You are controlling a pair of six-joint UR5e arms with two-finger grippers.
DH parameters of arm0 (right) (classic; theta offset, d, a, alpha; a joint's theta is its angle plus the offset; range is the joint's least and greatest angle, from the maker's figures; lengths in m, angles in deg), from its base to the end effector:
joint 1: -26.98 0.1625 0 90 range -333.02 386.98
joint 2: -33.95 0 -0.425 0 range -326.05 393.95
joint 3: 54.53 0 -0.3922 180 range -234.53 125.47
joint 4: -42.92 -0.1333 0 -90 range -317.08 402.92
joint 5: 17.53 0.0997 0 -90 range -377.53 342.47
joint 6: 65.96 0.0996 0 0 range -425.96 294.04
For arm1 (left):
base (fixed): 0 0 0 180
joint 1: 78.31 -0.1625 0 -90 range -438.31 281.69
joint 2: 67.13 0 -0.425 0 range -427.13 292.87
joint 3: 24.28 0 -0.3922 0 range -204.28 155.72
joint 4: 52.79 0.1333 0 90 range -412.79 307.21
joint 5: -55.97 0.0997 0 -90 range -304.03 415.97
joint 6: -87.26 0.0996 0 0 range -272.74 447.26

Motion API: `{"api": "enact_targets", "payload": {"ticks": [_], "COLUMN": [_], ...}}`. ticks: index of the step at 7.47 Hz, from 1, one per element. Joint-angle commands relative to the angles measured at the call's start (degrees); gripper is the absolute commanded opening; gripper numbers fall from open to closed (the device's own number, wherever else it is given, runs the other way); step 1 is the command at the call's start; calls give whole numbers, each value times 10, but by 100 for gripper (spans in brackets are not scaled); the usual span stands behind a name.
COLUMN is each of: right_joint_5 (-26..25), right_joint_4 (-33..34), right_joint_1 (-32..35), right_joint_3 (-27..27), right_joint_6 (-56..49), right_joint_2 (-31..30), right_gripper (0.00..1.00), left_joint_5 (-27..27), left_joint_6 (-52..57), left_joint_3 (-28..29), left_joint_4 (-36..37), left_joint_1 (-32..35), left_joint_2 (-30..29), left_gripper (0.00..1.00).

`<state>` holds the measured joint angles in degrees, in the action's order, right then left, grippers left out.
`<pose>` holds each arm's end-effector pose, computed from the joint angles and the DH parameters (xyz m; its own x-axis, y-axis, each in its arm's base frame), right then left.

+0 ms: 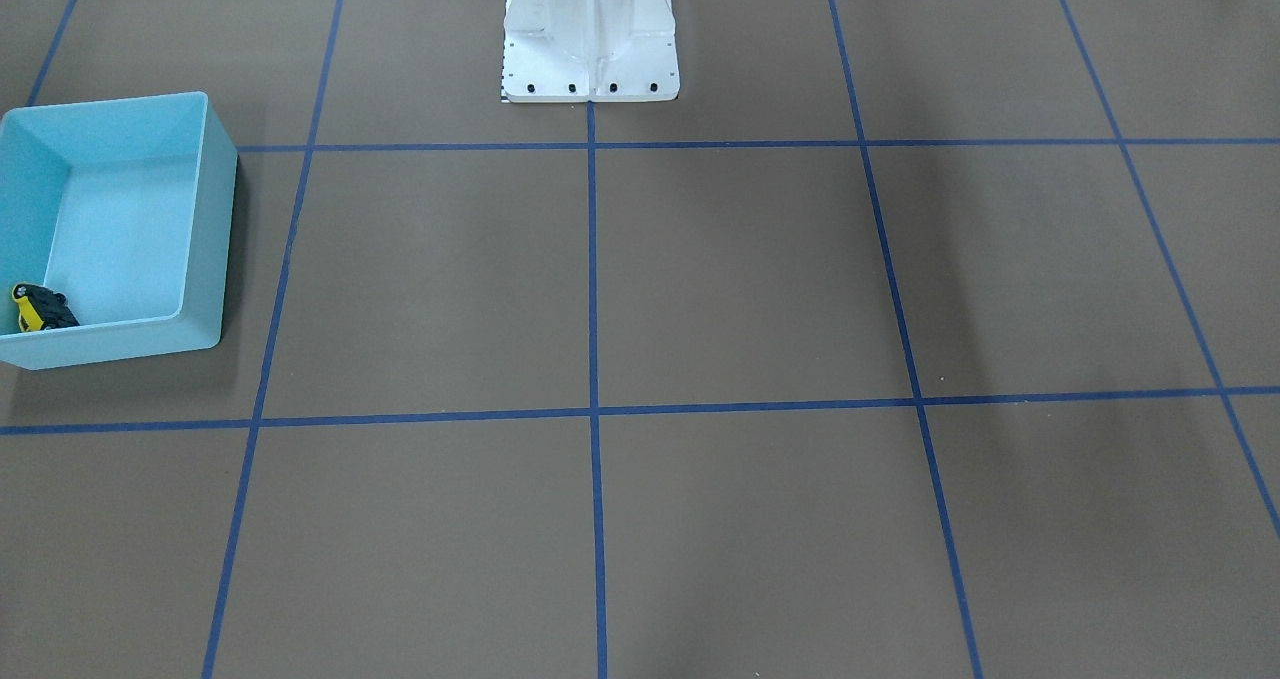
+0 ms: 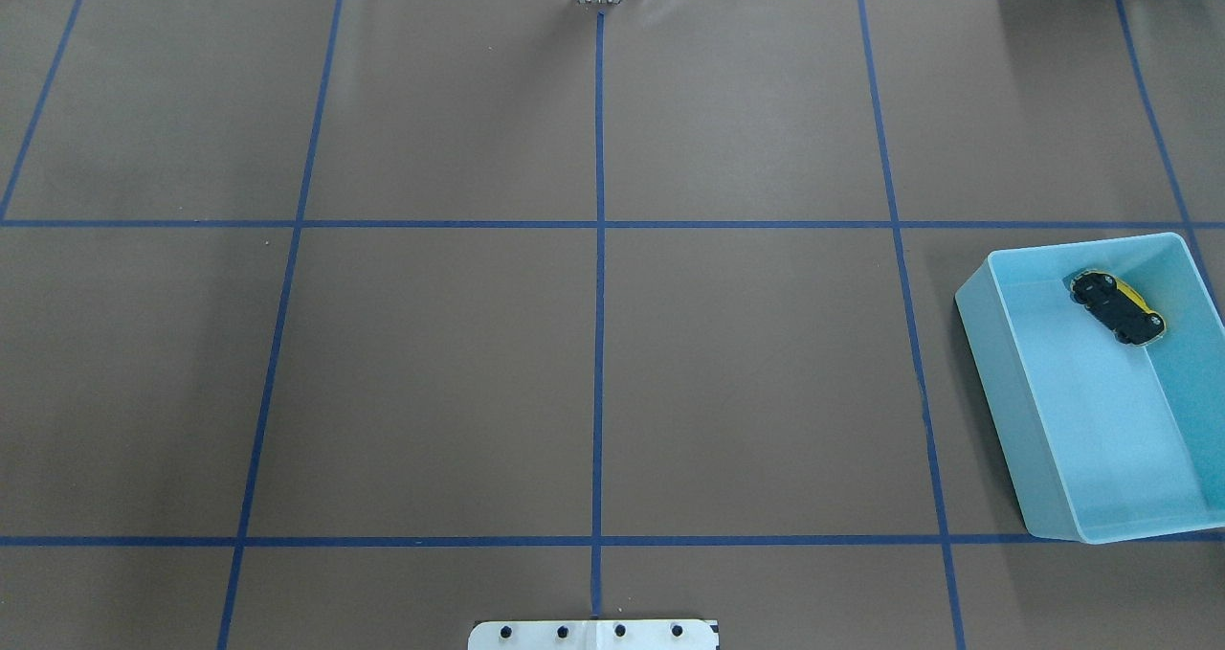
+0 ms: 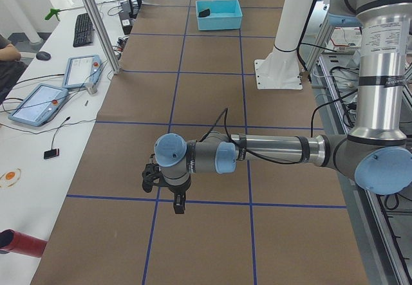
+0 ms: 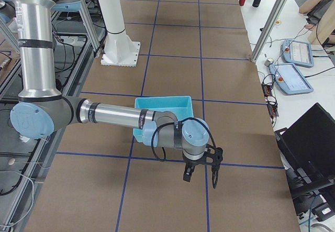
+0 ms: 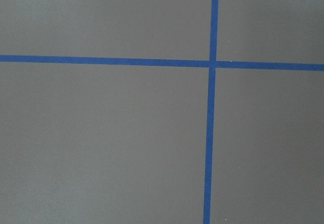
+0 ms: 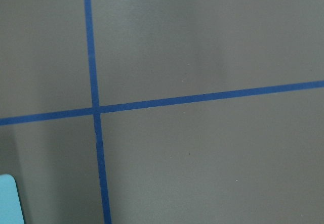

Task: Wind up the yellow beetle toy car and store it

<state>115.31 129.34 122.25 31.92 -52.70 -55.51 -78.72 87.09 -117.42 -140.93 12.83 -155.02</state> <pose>0.1109 -0.4880 0.6801 0.6902 0.2874 0.6641 -0.2570 0.9553 -0.1463 -0.0727 -0.4738 0.6524 0.7105 -0.0273 -0.7032 0.0220 0.9996 -0.0166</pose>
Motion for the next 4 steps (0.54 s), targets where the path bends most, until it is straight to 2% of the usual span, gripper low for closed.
{"api": "enact_targets", "payload": {"ticks": [1,4], "right_joint_5": [3,-1], "right_joint_4": [9,11], "right_joint_1": [0,-27], "right_joint_3": [22,52], "right_joint_6": [0,-11], "right_joint_2": [-2,-7], "right_gripper": [99,99], "left_joint_5": [-1,-1], "left_joint_6": [0,0], "left_joint_3": [1,1], "left_joint_4": [1,1], "left_joint_1": [0,0], "left_joint_2": [0,0], "left_gripper": [100,100]}}
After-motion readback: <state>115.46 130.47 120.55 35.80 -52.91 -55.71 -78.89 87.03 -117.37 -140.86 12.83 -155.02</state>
